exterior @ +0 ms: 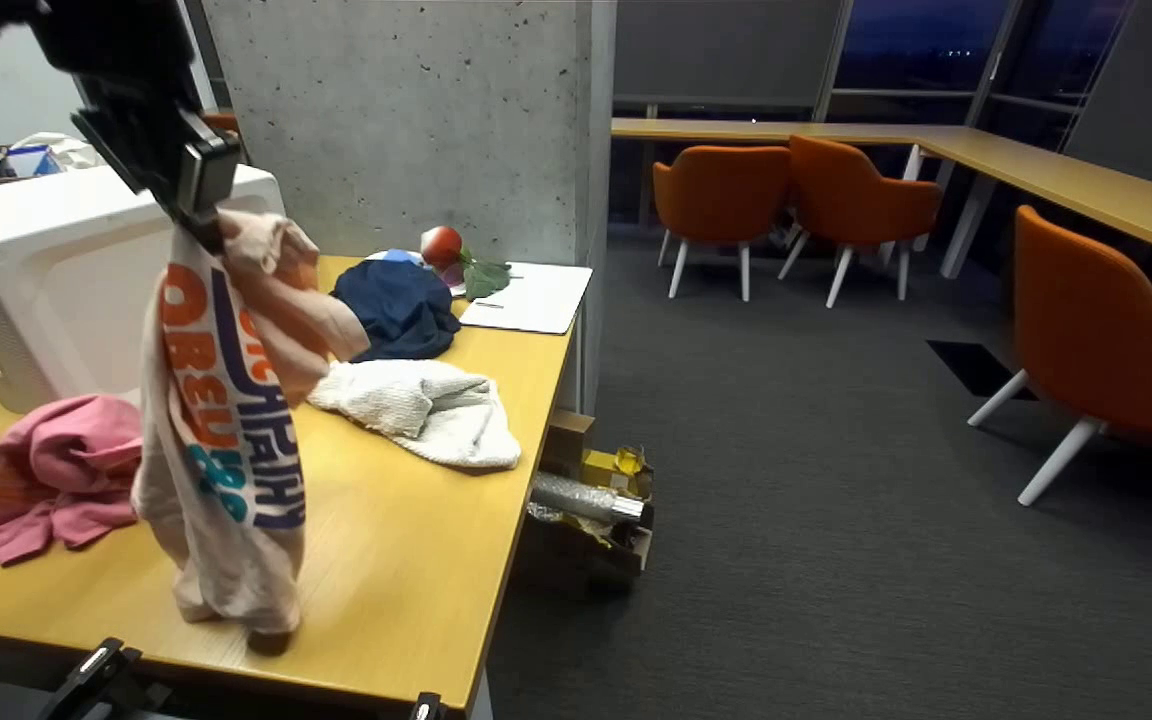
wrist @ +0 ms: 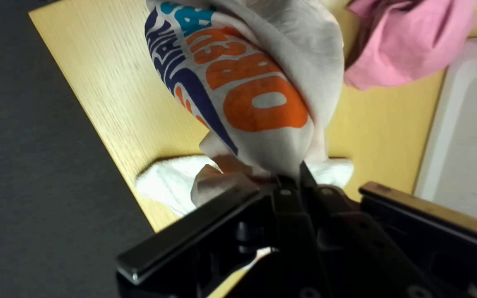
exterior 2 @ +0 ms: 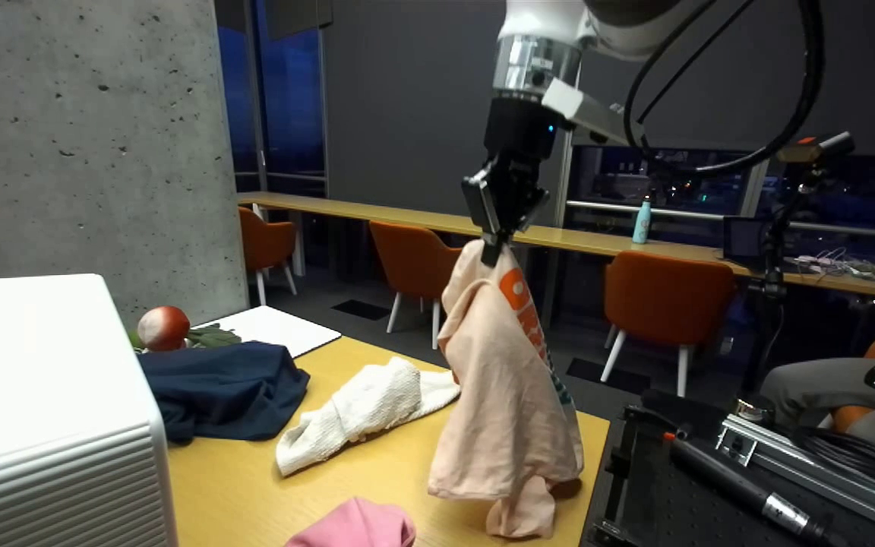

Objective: Move the towel forwards then move the peach shirt forwards.

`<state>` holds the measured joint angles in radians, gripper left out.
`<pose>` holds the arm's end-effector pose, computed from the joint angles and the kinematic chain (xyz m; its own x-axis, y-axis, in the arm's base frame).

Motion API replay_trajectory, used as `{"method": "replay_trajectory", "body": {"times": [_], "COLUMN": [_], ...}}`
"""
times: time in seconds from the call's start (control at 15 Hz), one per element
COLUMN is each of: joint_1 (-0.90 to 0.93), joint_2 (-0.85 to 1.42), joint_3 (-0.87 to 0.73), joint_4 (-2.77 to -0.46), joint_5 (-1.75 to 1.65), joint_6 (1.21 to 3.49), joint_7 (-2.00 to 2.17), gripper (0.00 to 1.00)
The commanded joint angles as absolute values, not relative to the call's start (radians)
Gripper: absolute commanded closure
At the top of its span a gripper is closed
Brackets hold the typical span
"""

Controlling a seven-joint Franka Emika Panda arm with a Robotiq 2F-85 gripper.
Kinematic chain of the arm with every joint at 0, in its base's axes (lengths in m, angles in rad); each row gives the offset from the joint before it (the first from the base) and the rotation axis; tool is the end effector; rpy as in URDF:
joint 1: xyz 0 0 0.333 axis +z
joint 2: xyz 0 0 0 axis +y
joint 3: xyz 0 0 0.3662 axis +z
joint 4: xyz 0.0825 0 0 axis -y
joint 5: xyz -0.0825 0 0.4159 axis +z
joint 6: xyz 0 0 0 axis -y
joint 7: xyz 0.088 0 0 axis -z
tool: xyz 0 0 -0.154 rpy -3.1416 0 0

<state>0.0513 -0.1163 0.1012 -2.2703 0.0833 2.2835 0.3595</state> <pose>0.5323 0.0872 0.4046 0.9611 -0.2580 0.0988 -0.2485 -0.9636 -0.0988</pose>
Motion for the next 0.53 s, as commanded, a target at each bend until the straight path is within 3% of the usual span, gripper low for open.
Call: {"method": "replay_trajectory", "body": {"times": [0.0, 0.47], "joint_1": [0.026, 0.04], "joint_2": [0.0, 0.296], "joint_3": [0.058, 0.076], "joint_4": [-2.281, -2.166], "joint_5": [0.107, 0.222], "joint_6": [2.321, 2.308], "joint_7": [0.309, 0.159], "gripper": [0.99, 0.99]}}
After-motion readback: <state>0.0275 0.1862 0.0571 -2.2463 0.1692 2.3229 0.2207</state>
